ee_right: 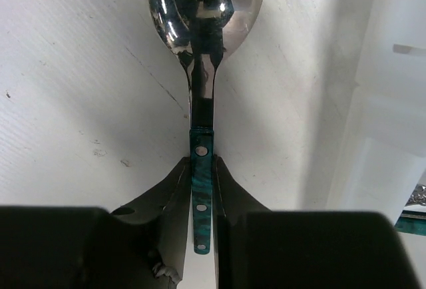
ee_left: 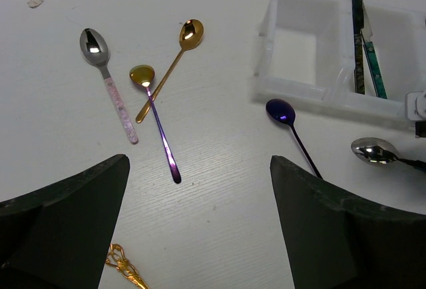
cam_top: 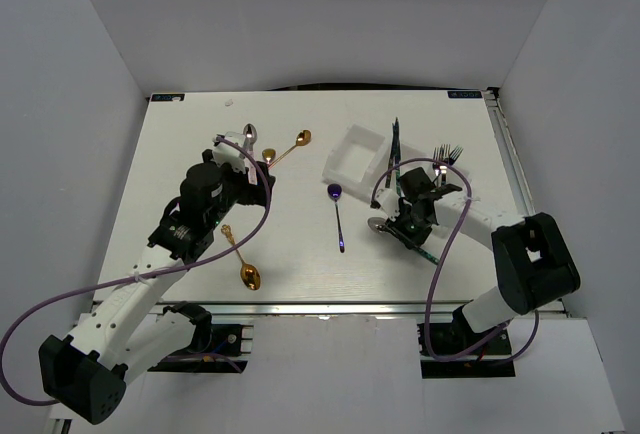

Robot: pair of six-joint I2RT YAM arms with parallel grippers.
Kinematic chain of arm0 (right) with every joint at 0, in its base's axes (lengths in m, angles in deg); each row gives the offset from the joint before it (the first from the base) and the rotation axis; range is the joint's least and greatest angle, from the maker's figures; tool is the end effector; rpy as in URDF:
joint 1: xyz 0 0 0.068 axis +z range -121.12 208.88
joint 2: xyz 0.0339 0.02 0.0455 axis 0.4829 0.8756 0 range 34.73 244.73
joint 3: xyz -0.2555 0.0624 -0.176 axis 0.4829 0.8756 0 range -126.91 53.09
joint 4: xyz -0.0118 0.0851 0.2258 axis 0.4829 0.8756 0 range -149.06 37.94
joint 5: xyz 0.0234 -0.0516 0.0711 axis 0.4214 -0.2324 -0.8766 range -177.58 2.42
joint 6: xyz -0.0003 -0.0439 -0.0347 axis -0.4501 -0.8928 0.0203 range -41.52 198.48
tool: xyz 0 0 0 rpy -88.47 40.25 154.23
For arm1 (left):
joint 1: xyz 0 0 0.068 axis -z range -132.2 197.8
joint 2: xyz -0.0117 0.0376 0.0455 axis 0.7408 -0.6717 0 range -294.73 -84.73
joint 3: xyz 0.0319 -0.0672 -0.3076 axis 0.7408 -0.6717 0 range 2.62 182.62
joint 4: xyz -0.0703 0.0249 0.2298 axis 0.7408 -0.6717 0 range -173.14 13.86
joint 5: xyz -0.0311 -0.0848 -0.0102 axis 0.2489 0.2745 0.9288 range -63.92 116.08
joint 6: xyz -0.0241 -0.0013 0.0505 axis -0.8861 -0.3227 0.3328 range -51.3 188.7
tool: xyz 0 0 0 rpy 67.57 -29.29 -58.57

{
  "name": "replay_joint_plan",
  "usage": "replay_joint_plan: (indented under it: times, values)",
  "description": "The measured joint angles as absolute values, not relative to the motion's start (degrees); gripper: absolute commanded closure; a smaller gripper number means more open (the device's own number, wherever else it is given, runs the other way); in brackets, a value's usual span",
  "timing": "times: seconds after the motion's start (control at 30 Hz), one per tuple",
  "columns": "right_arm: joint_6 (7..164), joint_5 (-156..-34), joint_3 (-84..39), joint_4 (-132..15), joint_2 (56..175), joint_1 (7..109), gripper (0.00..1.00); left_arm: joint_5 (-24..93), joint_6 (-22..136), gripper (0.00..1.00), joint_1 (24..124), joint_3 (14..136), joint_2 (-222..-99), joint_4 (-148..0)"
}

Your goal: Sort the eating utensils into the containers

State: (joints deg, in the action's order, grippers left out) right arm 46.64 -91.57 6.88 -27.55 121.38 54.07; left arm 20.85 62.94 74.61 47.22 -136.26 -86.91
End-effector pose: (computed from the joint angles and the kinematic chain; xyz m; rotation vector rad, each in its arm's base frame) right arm 0.2214 0.1072 0.2154 -1.3611 2.4723 0.0720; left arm 0.1481 -0.0708 0.3537 0.2831 1.8683 -0.3041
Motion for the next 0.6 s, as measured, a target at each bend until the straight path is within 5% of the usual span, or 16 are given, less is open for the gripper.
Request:
replay_joint_plan:
  times: [0.07, 0.6]
  values:
    - [46.53, -91.61, 6.72, -27.47, 121.56, 54.07, 1.00, 20.81, 62.94, 0.02, 74.61, 47.22, -136.26, -86.91]
    - [46.75, -109.64, -12.01, -19.12, 120.75, 54.05, 1.00, 18.93, 63.33, 0.02, 74.61, 47.00, -136.26, -86.86]
